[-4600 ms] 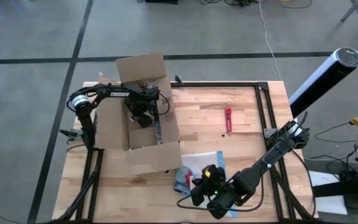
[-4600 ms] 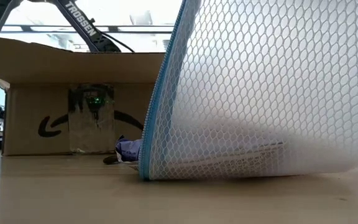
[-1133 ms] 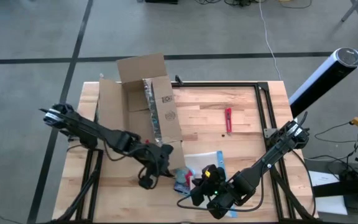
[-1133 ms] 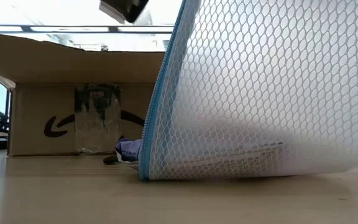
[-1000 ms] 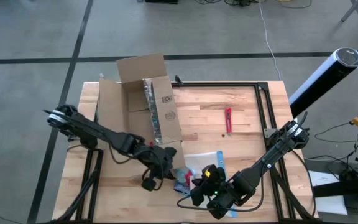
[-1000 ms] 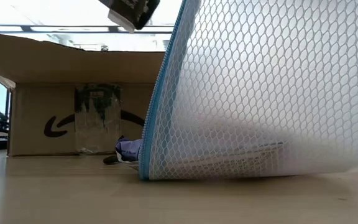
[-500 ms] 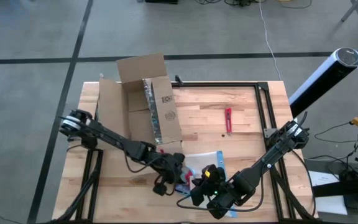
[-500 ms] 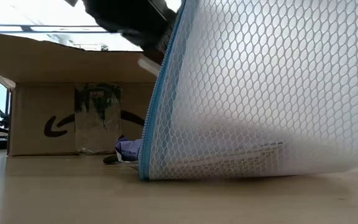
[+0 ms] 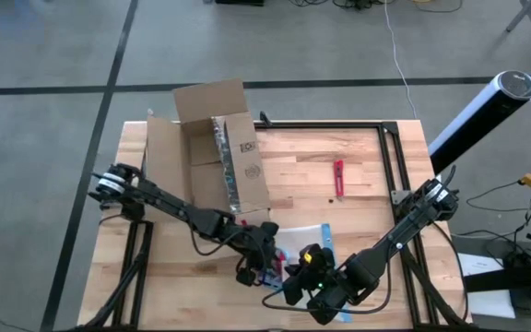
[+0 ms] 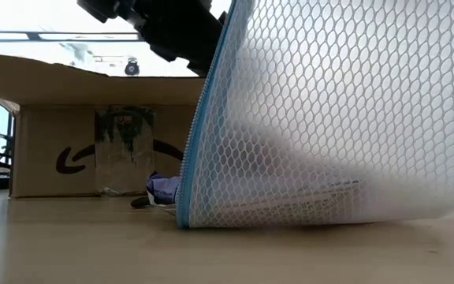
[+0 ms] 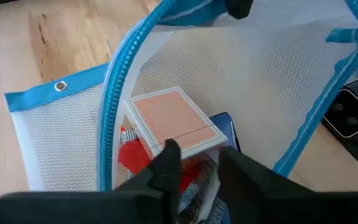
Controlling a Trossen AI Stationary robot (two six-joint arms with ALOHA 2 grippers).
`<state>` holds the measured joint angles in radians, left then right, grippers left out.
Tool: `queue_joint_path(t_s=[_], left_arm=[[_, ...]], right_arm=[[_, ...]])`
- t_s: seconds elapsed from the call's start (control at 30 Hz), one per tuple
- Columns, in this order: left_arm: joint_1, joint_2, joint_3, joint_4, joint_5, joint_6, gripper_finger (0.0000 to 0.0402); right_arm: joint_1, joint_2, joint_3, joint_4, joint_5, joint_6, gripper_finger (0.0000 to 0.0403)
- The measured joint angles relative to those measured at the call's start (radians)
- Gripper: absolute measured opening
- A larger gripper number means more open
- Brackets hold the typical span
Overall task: Unpack boxes
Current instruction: Put the top brown chocolate bar into the blue transparent zip bag, then put the purple chocolate bar into the blue transparent zip bag
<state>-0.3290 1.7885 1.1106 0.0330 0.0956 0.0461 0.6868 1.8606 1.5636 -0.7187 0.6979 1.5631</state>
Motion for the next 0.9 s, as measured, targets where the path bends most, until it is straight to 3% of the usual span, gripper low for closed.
queue_joint_path(t_s=[0.23,0.4,0.63,0.9], left_arm=[[0.000,-0.060,0.000,-0.093,0.000,-0.002,0.0203],[0.000,-0.171,0.000,-0.239,0.000,0.002,0.0242],[0.014,-0.371,0.000,-0.374,-0.055,-0.043,0.0243],[0.157,-0.516,-0.093,-0.627,-0.063,-0.142,0.0225]], right_arm=[[0.000,0.000,0.000,0.000,0.000,0.000,0.0000],[0.000,0.000,0.000,0.000,0.000,0.000,0.0000],[0.000,0.000,0.000,0.000,0.000,0.000,0.0000],[0.000,0.000,0.000,0.001,0.000,0.000,0.0000]])
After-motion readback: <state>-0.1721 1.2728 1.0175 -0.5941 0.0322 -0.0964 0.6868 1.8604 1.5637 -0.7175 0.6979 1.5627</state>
